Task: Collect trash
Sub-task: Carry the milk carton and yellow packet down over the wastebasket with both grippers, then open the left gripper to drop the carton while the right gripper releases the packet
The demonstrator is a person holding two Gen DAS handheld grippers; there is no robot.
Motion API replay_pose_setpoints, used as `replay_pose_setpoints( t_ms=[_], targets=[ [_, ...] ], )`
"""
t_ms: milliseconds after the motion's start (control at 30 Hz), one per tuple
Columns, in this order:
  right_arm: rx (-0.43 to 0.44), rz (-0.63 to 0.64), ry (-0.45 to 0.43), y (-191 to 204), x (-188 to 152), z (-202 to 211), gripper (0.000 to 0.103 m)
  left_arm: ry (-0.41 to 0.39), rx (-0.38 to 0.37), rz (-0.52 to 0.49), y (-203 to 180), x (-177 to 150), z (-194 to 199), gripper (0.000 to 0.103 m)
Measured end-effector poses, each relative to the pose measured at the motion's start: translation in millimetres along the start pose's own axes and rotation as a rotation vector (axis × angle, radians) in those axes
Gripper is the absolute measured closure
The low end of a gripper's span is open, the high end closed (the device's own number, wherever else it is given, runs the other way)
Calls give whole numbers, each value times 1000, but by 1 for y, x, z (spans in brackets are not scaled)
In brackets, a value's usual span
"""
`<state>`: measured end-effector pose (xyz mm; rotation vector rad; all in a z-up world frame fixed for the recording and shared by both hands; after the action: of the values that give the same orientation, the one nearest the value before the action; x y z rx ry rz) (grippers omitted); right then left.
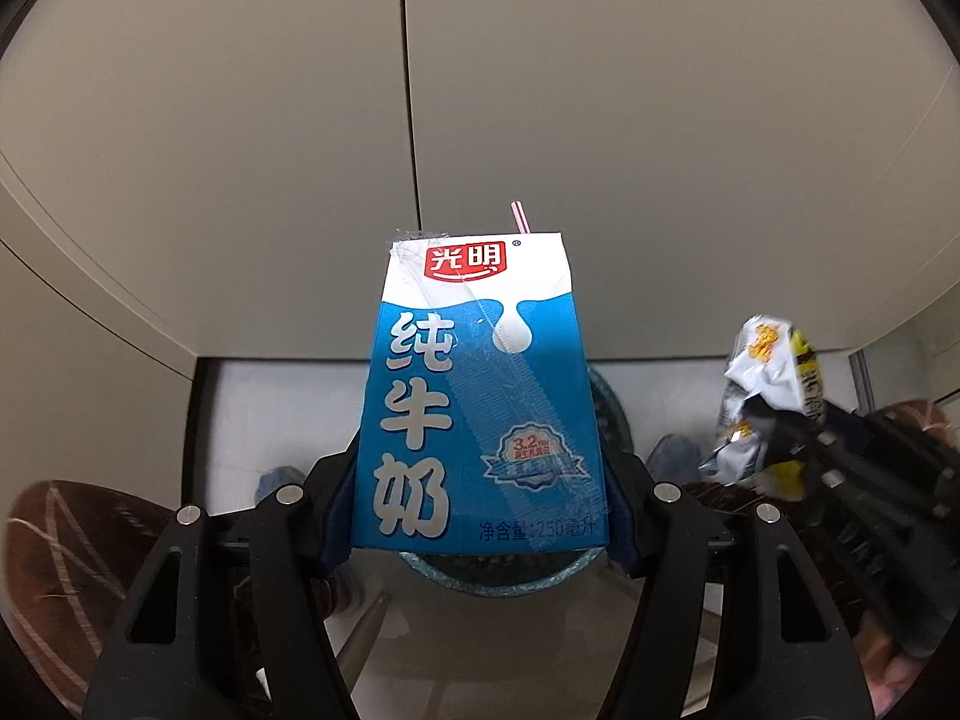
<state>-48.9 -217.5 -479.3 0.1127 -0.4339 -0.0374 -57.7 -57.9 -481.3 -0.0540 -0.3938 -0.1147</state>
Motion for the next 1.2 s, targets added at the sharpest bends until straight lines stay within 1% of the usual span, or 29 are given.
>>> replay_pose_setpoints(
  t_ms=[67,133,200,367,467,533,567,633,667,733,867,1100,1133,1200],
  targets=[
    [-3,-5,6,-3,-1,-5,78,21,-6,-7,3,-6,-13,41],
    [-5,-14,29,-5,-3,-13,78,38,10,-18,6,-10,-23,40],
    [-5,-16,45,-2,-4,-18,78,52,-2,-5,5,-8,-32,40],
    [5,-10,53,-1,-3,-22,78,42,-29,-15,4,-14,-33,38],
    [8,-17,58,-1,-3,-23,77,28,-24,-19,5,-14,-33,30],
    [9,-15,61,0,-2,-24,77,19,-14,-2,7,-13,-29,20],
    [12,-13,63,-7,-1,-24,77,13,-1,7,6,-12,-26,16],
    [22,-3,71,-4,-2,-28,76,-5,18,24,15,-11,-23,8],
    [33,0,77,-2,-3,-30,76,-11,19,32,19,-10,-22,7],
    [45,6,84,-4,-2,-42,76,-10,15,54,28,-9,-22,6],
    [65,6,108,5,-5,-59,75,8,21,83,41,-7,-24,6],
    [79,40,144,22,-10,-85,73,22,35,92,51,-8,-15,6],
    [84,45,148,23,-10,-86,72,26,35,97,53,-9,-16,6],
    [91,49,154,25,-10,-89,65,34,34,113,56,-10,-18,6]
  ],
)
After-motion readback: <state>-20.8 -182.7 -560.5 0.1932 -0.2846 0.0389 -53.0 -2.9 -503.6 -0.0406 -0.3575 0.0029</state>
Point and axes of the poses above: each gripper's, at about its wrist camera, not at the fingertips, and z roughly against the way its jaws point, y to its left, x to its top, the point moved 5 cm from there along -z, roughly the way its jaws point, and after that the axes turned 4 degrees about -z, right-handed, at the moved point
